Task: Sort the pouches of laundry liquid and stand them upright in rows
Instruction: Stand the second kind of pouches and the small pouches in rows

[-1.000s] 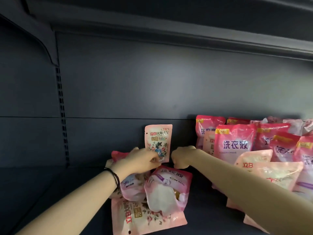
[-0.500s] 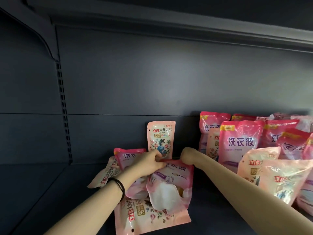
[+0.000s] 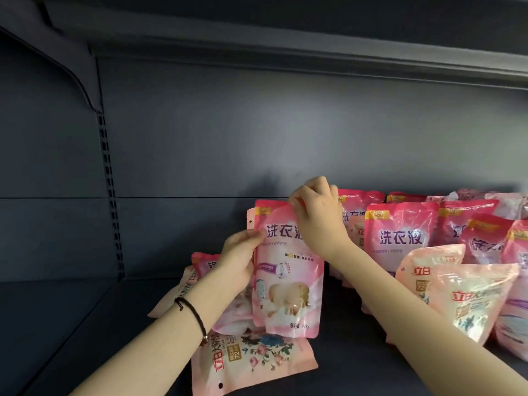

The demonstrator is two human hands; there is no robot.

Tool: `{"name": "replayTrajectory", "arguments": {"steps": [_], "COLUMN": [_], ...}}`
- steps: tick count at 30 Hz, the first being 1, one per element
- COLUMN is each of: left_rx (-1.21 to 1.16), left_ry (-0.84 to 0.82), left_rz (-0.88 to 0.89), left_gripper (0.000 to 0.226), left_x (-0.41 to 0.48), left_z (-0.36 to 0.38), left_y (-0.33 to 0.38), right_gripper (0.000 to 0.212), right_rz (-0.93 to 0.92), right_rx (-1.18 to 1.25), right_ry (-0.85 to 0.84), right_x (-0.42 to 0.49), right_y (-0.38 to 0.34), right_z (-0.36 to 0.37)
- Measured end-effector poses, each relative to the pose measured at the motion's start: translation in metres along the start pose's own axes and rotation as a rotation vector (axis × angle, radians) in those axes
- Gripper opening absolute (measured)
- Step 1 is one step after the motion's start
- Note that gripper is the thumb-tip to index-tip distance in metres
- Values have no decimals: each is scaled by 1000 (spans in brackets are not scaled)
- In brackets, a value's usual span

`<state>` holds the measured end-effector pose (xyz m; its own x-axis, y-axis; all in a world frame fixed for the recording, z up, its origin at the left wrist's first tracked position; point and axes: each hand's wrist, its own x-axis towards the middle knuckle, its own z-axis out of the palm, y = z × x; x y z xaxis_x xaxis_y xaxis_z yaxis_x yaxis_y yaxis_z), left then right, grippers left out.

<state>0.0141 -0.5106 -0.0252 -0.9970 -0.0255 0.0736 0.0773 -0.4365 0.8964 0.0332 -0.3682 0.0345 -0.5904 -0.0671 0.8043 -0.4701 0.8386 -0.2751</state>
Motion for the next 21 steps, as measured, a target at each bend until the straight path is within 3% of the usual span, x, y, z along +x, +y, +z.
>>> {"name": "replayTrajectory", "arguments": {"steps": [2,5,7,13,21], "left_rx": [-60,-55,-58,-58,360], "left_ry": [-4,-20,-8,68,179], "left_rz": [23,58,87,179,335], "left_gripper": [6,1,5,6,14], "left_x": [-6,-12,-12,9,30], "left_z": [5,11,16,33,12], "left_y": [1,-6,-12,-13,-19], "right_gripper": [19,50,47,28,22], "right_rz": [53,459,690,647,551], "right_rx": [190,676,910,840,768], "right_ry": [131,168,108,91,18], "right_x": [-11,-42,-58,-38,-32], "right_y": [-3,6,17,38,46], "right_z": [-3,1,6,15,41]}}
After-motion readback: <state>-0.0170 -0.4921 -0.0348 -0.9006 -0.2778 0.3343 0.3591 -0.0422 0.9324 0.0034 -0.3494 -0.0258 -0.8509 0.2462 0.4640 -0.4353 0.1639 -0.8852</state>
